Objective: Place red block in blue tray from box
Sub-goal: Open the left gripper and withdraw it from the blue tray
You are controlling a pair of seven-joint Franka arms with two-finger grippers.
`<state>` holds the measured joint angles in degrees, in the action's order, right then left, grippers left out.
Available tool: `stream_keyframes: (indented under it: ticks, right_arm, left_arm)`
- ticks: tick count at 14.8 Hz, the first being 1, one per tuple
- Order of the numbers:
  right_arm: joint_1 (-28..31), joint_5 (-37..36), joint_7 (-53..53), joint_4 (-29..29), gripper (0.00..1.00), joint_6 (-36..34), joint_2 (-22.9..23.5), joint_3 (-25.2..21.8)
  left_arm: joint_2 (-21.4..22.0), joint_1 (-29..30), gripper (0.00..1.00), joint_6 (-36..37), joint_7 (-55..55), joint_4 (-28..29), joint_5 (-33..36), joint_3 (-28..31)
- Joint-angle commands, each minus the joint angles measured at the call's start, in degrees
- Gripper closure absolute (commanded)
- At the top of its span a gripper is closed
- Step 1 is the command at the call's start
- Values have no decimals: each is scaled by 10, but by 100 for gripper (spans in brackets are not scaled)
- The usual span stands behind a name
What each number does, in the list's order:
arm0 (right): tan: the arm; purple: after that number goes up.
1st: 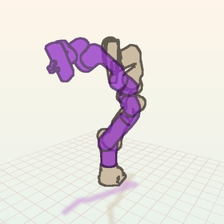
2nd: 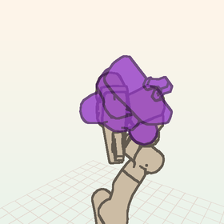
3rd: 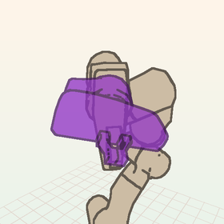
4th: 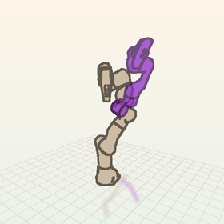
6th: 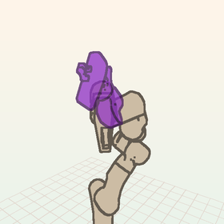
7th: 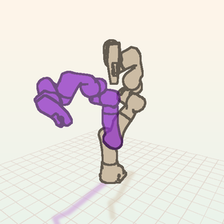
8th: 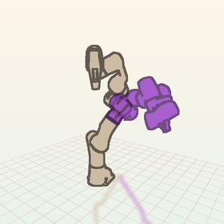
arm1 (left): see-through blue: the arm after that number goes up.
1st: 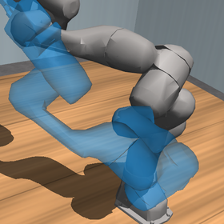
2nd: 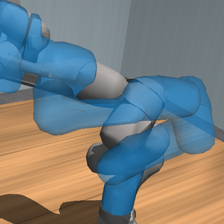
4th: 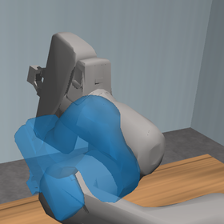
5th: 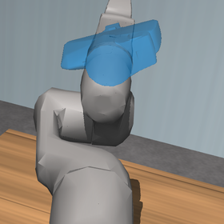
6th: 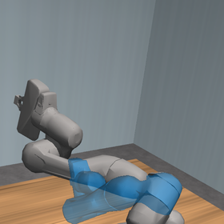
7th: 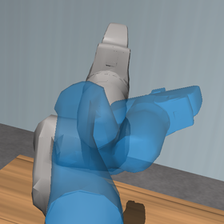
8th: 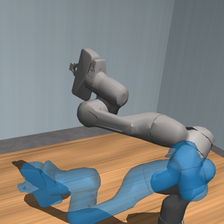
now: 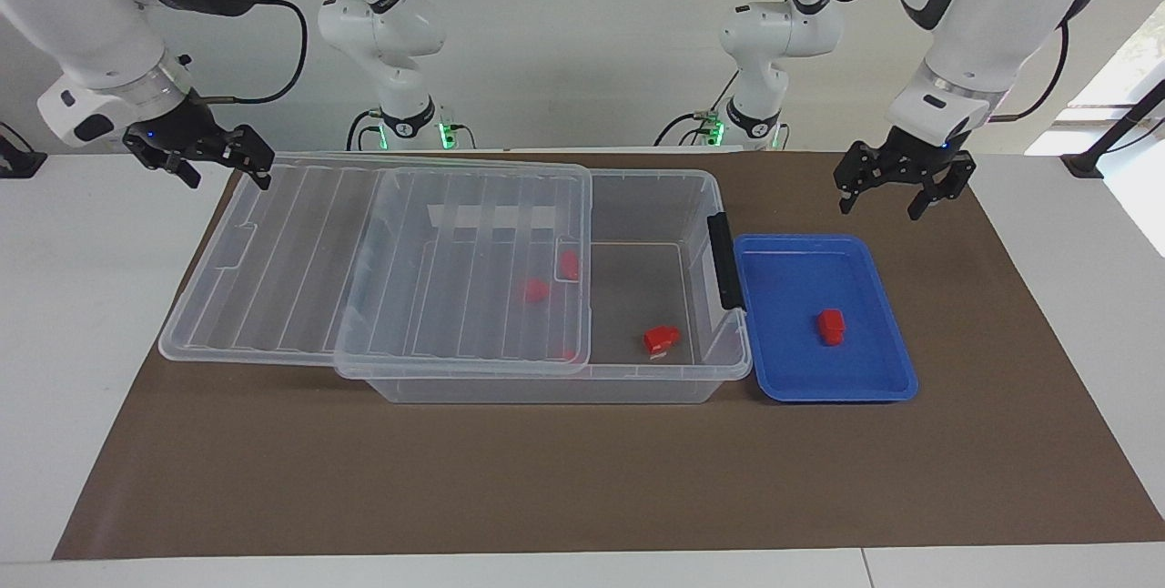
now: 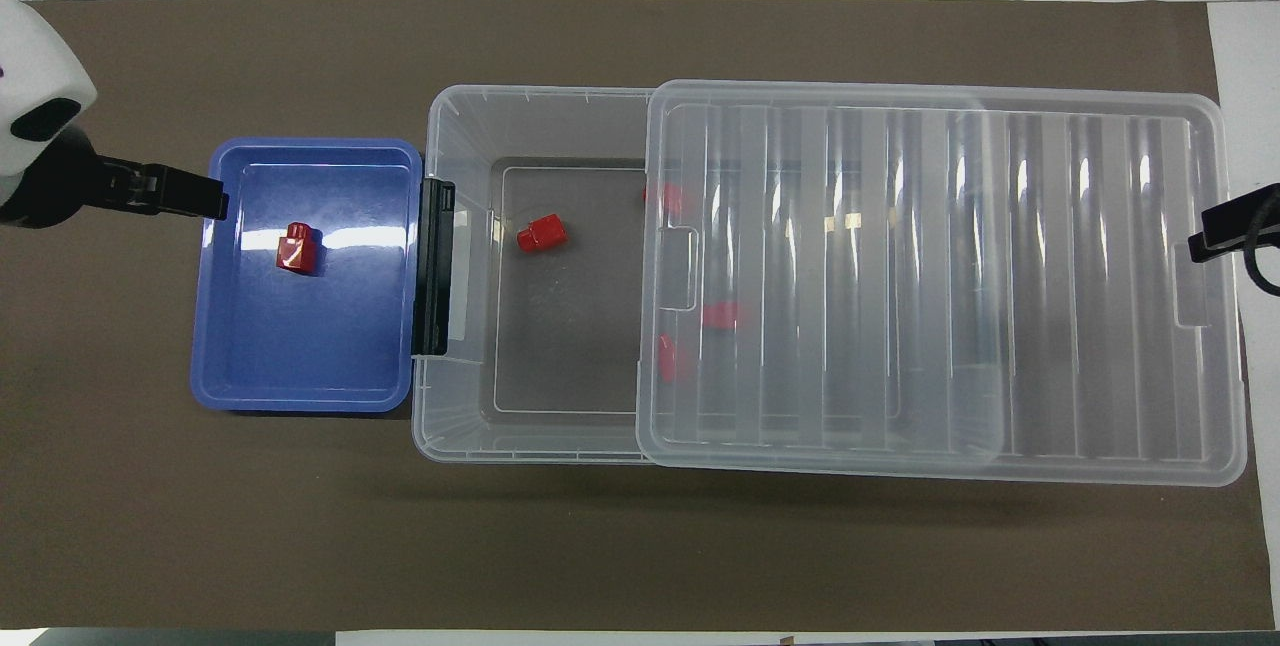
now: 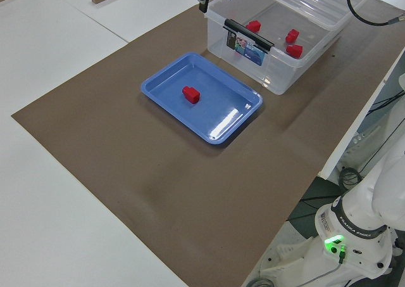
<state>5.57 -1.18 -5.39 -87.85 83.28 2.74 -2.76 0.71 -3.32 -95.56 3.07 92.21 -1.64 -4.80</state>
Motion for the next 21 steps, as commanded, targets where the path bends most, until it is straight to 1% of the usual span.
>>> stream_keyframes:
  ticks: [1, 3, 8, 9, 10, 15, 16, 17, 18, 19, 20, 21]
  right_arm:
    - [2, -5, 2, -18, 0, 9, -14, 2]
    - [1, -7, 2, -18, 0, 9, -14, 2]
    - [1, -7, 2, -18, 0, 9, -14, 2]
    - [1, -7, 2, -18, 0, 9, -14, 2]
    - [1, -7, 2, -18, 0, 9, -14, 2]
    - [3, -7, -4, -19, 0, 11, -14, 2]
    - [8, -7, -14, -23, 0, 21, -14, 2]
    - [17, -8, -34, -41, 0, 56, -19, -1]
    - [39, -8, -67, -71, 15, 92, -32, -1]
    - [62, -8, -105, -101, 33, 123, -43, -1]
    - [77, -8, -143, -121, 54, 145, -51, -2]
    - [85, -10, -170, -125, 85, 150, -53, -4]
  left_arm:
    - [-11, 7, 0, 75, 6, -52, -10, 3]
    - [-7, 9, 0, 106, 6, -68, -9, 4]
    - [-4, 8, 0, 136, 6, -92, -11, 3]
    - [2, 8, 0, 136, 7, -92, -11, 4]
    - [28, 9, 0, 135, 8, -84, -10, 3]
    - [52, 8, 0, 136, 7, -47, -11, 5]
    - [55, 8, 0, 136, 7, -42, -11, 6]
    - [57, 8, 0, 138, 6, -40, -11, 6]
    - [58, 8, 0, 138, 6, -35, -11, 7]
    - [59, 8, 0, 138, 6, -34, -11, 8]
    - [61, 8, 0, 138, 6, -32, -11, 9]
    - [62, 8, 0, 138, 6, -32, -11, 10]
